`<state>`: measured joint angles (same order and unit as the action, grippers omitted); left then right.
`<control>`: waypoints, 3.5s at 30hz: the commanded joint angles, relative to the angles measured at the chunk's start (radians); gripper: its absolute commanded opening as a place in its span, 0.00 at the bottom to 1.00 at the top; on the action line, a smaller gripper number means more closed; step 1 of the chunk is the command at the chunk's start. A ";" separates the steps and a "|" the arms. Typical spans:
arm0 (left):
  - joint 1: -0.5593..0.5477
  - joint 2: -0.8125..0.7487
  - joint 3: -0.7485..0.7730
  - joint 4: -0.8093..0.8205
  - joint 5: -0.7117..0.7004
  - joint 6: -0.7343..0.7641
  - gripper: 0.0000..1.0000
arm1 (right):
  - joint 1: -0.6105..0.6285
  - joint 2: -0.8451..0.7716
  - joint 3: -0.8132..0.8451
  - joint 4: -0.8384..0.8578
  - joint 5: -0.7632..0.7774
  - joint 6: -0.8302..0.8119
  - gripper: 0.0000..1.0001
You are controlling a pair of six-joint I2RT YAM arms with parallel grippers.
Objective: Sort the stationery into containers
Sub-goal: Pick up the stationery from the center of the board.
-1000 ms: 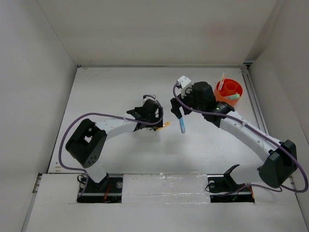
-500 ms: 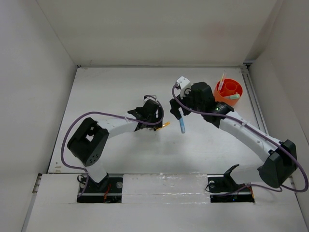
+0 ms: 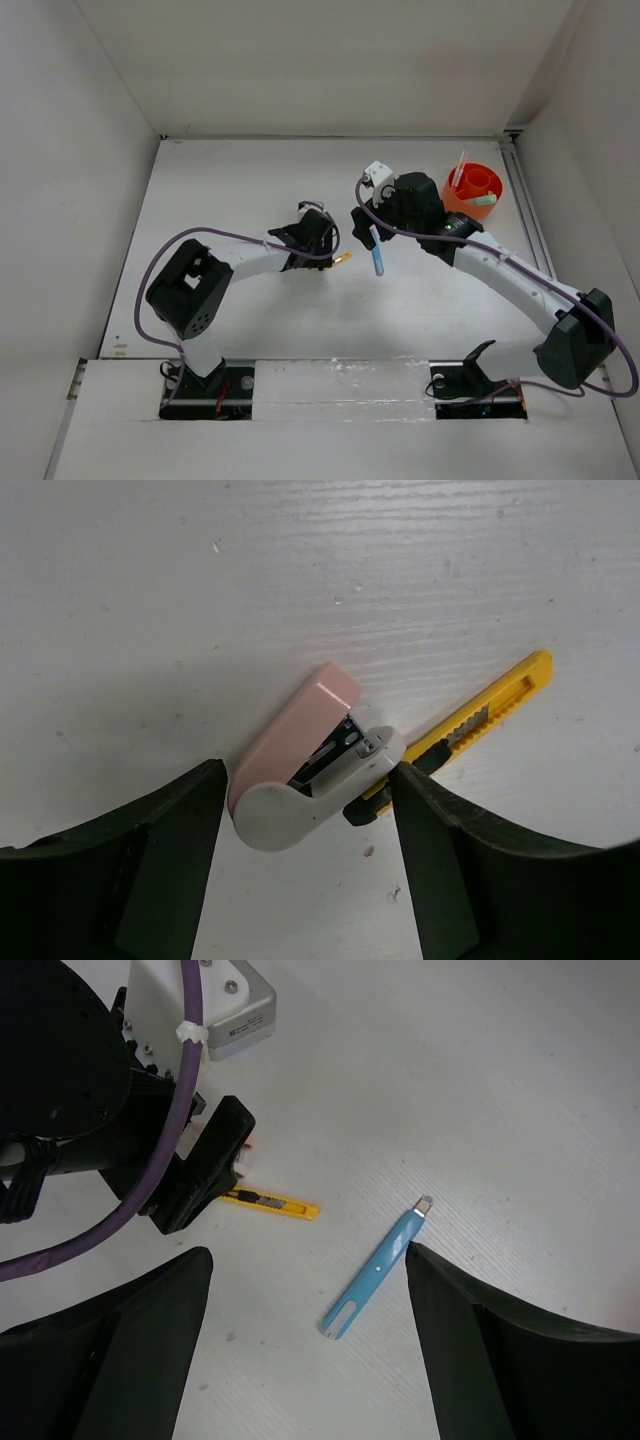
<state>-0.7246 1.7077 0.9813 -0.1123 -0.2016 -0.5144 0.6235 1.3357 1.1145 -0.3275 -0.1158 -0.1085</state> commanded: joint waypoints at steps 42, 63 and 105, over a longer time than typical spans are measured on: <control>-0.028 -0.084 0.085 0.094 0.005 -0.018 0.00 | -0.174 0.010 -0.045 0.157 -0.243 0.047 0.85; -0.072 -0.506 -0.276 0.658 0.202 0.131 0.00 | -0.228 -0.110 -0.119 0.369 -0.351 0.492 0.85; -0.081 -0.554 -0.204 0.497 0.102 0.116 0.34 | -0.088 0.045 -0.090 0.619 -0.476 0.635 0.00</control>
<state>-0.8074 1.1816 0.7235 0.3954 -0.0463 -0.3794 0.5488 1.4052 1.0161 0.1673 -0.5014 0.4988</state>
